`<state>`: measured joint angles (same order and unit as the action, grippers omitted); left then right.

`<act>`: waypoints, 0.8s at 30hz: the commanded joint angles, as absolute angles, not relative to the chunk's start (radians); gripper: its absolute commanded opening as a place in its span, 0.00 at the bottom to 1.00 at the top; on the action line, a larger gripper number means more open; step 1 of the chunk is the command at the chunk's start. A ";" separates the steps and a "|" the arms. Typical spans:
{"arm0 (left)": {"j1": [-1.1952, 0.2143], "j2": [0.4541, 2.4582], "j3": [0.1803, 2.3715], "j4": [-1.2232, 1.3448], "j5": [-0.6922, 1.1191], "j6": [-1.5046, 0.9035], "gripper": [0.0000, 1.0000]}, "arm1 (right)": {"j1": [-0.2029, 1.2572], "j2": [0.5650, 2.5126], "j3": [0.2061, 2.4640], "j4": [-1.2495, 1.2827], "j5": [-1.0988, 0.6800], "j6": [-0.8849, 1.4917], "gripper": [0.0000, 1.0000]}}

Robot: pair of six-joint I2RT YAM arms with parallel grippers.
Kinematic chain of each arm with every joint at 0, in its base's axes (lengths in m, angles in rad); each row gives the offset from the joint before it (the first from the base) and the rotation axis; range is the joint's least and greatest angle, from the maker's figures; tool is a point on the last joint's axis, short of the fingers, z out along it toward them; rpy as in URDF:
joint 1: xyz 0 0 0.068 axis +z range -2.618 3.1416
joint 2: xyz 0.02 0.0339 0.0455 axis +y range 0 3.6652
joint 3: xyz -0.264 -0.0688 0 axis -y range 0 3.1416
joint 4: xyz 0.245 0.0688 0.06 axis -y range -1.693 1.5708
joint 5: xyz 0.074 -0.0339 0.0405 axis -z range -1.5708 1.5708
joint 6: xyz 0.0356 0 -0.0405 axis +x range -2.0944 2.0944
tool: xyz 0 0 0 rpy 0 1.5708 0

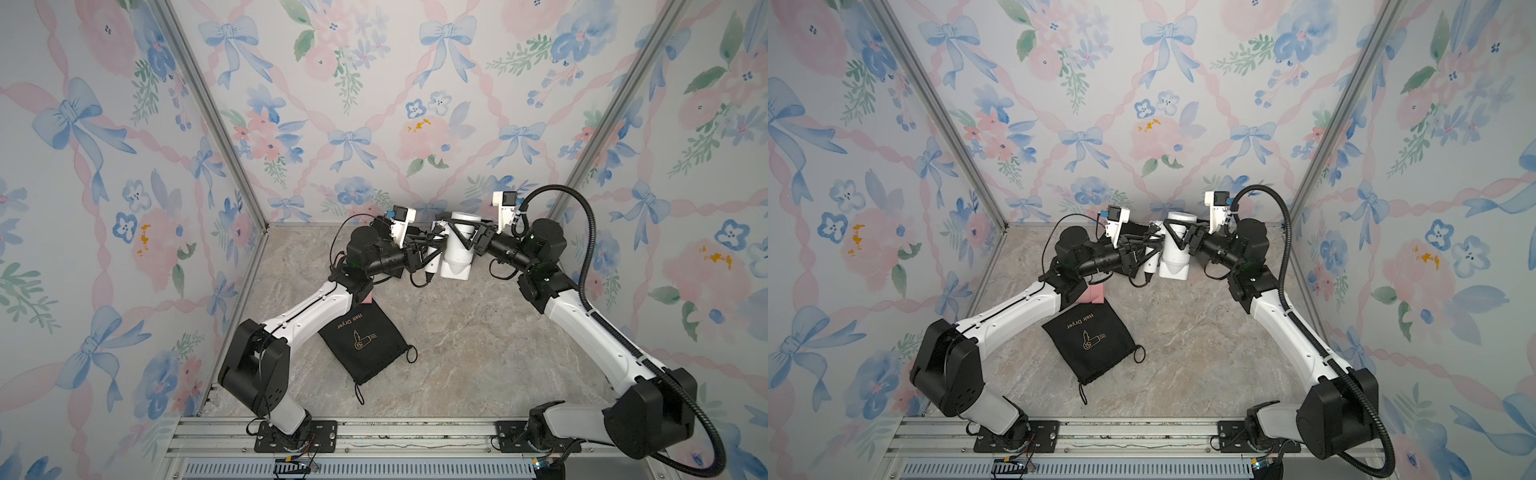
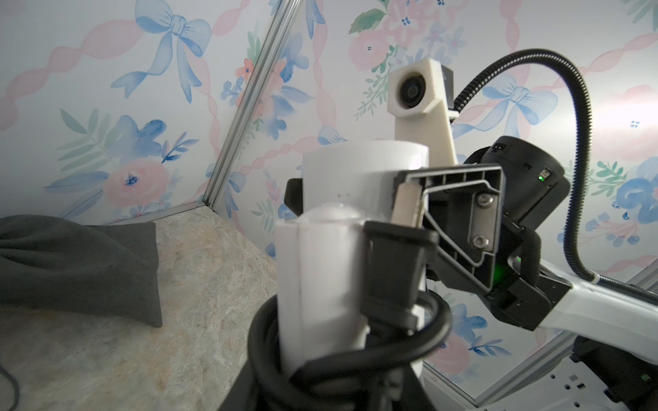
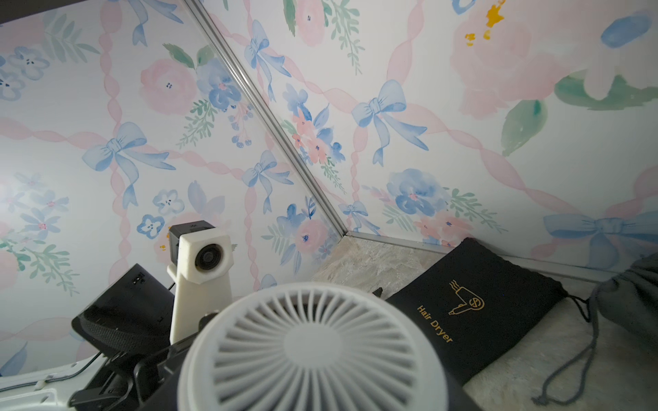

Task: Pack away hair dryers
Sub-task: Adjust the hair dryer.

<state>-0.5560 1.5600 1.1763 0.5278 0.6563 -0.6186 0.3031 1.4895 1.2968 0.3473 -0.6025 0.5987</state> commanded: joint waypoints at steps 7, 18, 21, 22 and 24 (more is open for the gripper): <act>-0.428 1.418 1.110 0.366 0.450 -0.535 0.18 | 0.283 1.495 1.273 0.256 -0.452 0.440 0.68; -0.357 1.308 1.028 0.216 0.371 -0.470 0.19 | 0.268 1.499 1.233 0.266 -0.383 0.418 0.70; -0.352 1.282 1.002 0.215 0.391 -0.471 0.19 | 0.268 1.521 1.244 0.289 -0.394 0.435 0.71; -0.352 1.274 0.996 0.216 0.399 -0.470 0.19 | 0.269 1.528 1.248 0.299 -0.396 0.443 0.71; -0.353 1.254 0.982 0.217 0.417 -0.466 0.19 | 0.264 1.549 1.256 0.341 -0.410 0.475 0.71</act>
<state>-0.4828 1.3445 1.0035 0.2615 0.6098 -0.4023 0.3756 1.5265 1.2427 0.2508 -0.6422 0.5476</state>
